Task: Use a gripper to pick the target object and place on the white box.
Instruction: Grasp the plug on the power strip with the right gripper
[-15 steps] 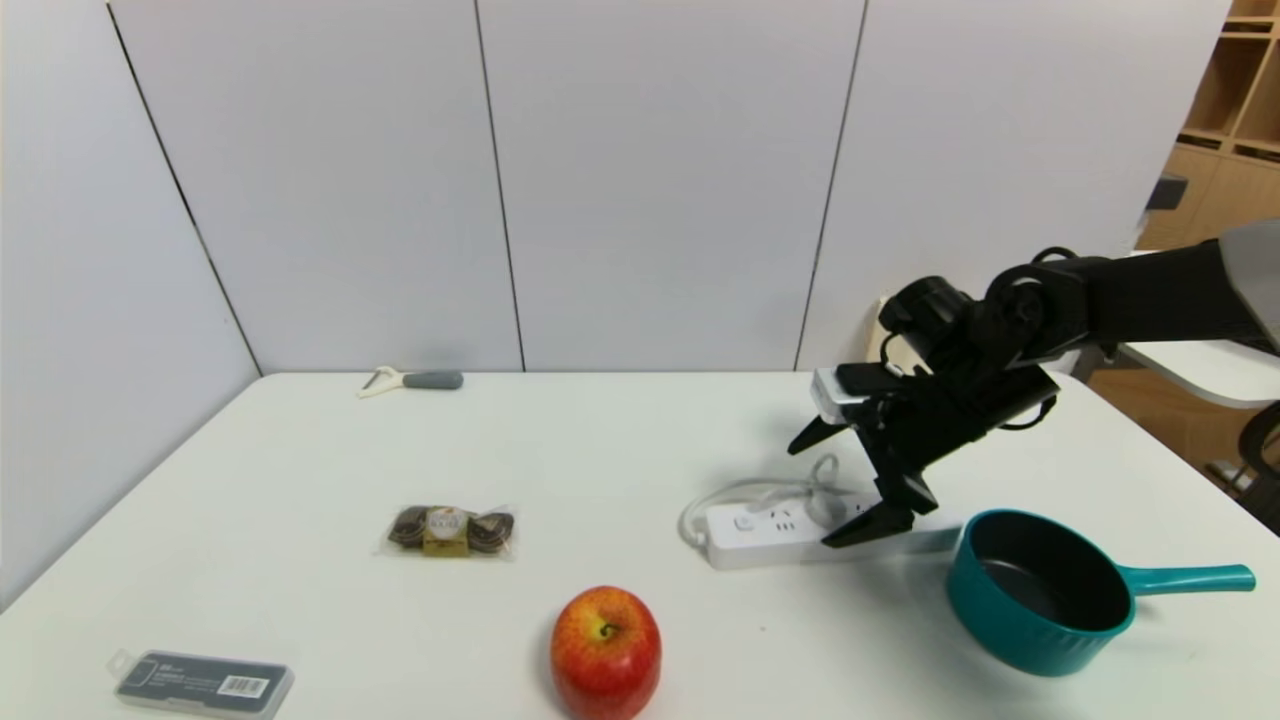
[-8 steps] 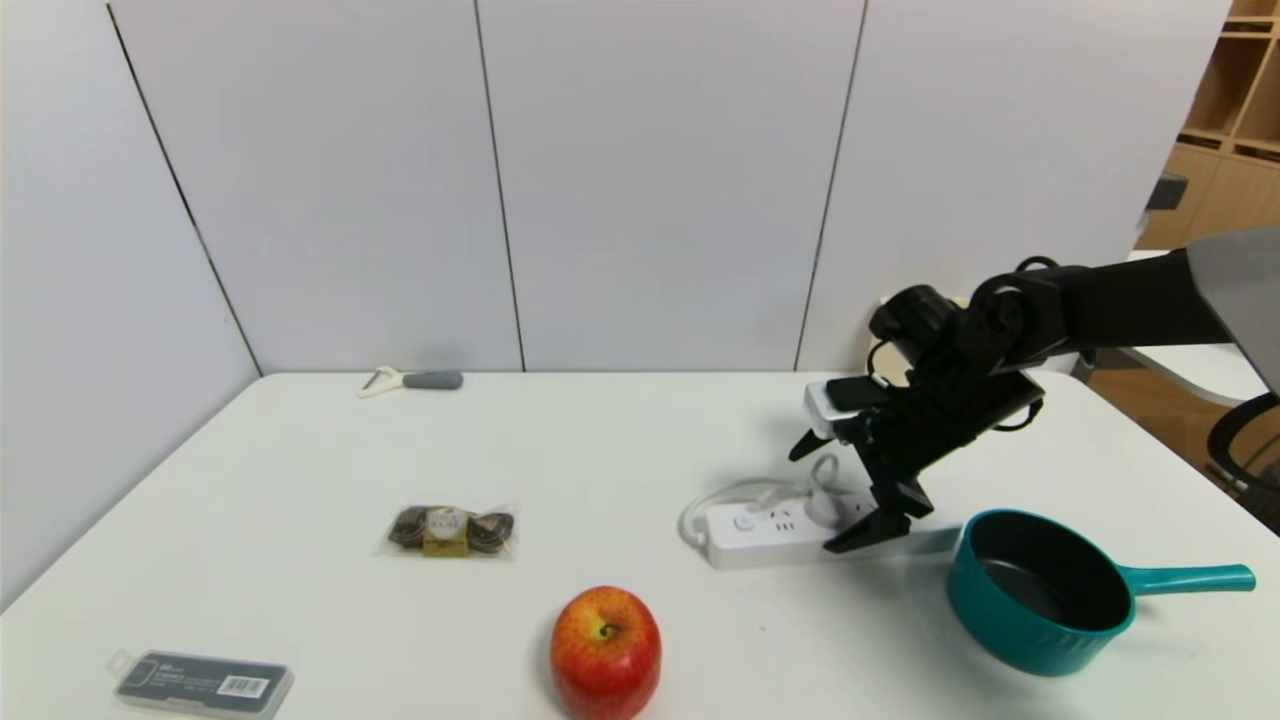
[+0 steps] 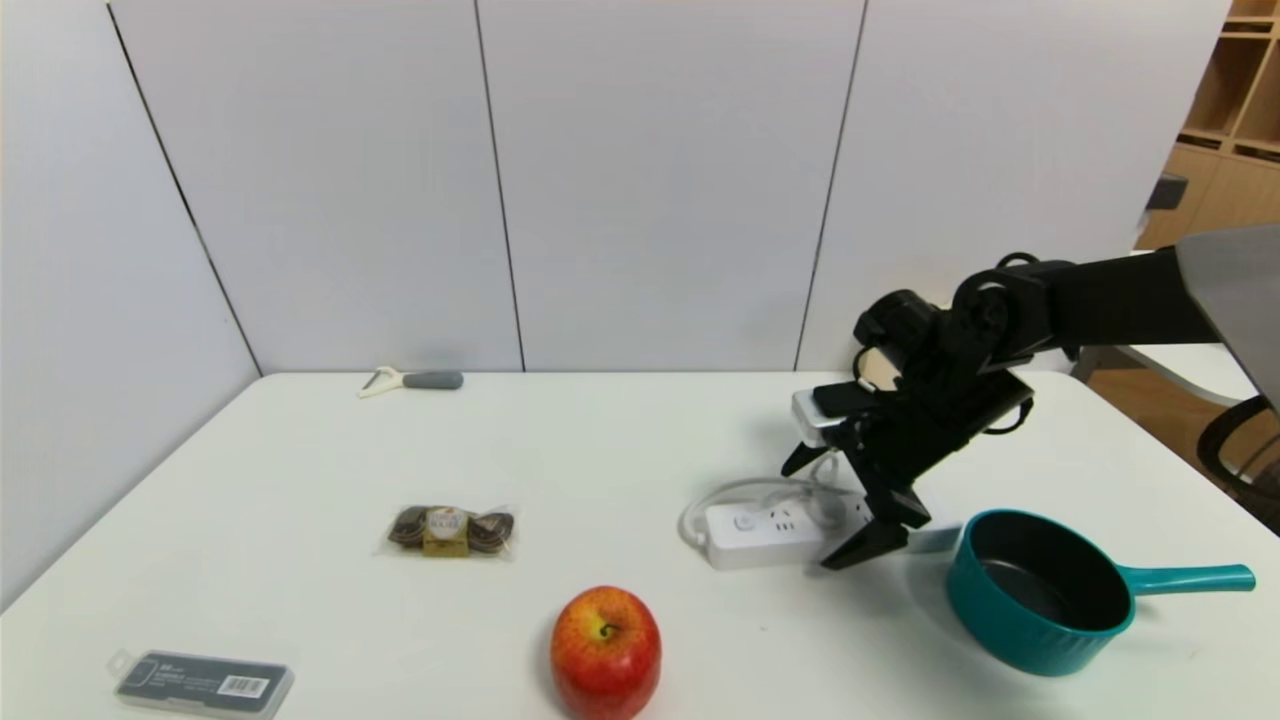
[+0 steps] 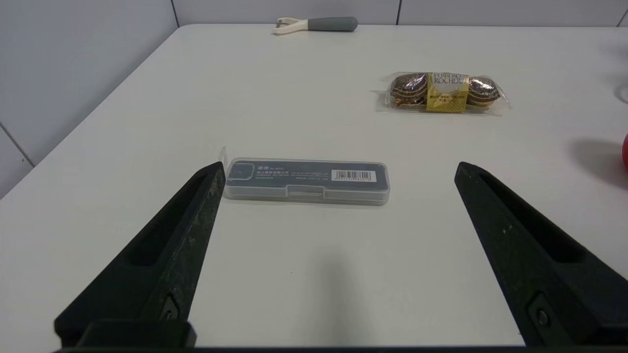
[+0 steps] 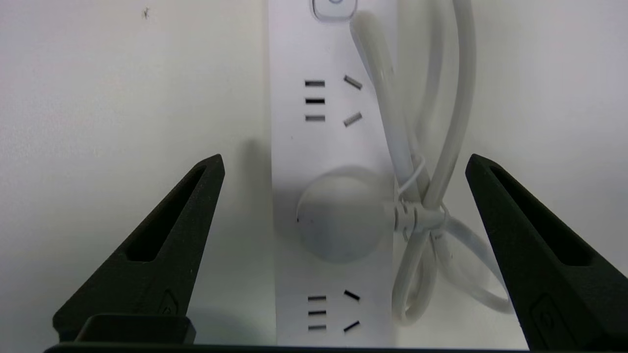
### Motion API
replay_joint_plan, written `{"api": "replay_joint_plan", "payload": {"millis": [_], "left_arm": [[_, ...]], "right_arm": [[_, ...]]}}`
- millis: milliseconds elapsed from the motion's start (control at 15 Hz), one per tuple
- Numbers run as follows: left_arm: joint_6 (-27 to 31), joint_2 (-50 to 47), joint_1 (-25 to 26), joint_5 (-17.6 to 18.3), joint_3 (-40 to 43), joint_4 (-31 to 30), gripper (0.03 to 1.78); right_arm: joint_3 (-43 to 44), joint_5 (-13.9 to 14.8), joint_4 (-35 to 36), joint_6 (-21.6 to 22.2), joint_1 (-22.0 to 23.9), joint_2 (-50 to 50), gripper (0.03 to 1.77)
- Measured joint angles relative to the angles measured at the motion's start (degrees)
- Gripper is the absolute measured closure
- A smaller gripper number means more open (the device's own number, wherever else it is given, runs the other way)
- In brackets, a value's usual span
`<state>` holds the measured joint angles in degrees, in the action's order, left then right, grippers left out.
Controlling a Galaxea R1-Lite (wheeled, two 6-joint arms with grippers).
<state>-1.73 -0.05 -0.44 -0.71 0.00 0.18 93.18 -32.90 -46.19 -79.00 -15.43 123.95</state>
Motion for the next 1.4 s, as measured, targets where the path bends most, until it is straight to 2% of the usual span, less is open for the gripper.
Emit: {"api": "replay_joint_plan", "payload": {"millis": [200, 600, 933, 1400], "left_arm": [[0.00, 0.00, -0.02, -0.02, 0.00, 0.00, 0.12], [0.02, 0.00, -0.02, 0.00, 0.00, 0.00, 0.12], [0.00, 0.00, -0.02, -0.02, 0.00, 0.00, 0.12], [0.00, 0.00, -0.02, -0.02, 0.00, 0.00, 0.12]], "right_arm": [[1.00, 0.02, -0.04, 0.48, -0.93, 1.32, 0.10], [3.95, 1.10, -0.09, 4.96, -1.10, 3.89, 0.10], [4.25, 4.11, -0.24, 5.02, -1.07, 4.63, 0.10], [4.30, 4.49, -0.50, 4.83, -1.05, 4.74, 0.10]]}}
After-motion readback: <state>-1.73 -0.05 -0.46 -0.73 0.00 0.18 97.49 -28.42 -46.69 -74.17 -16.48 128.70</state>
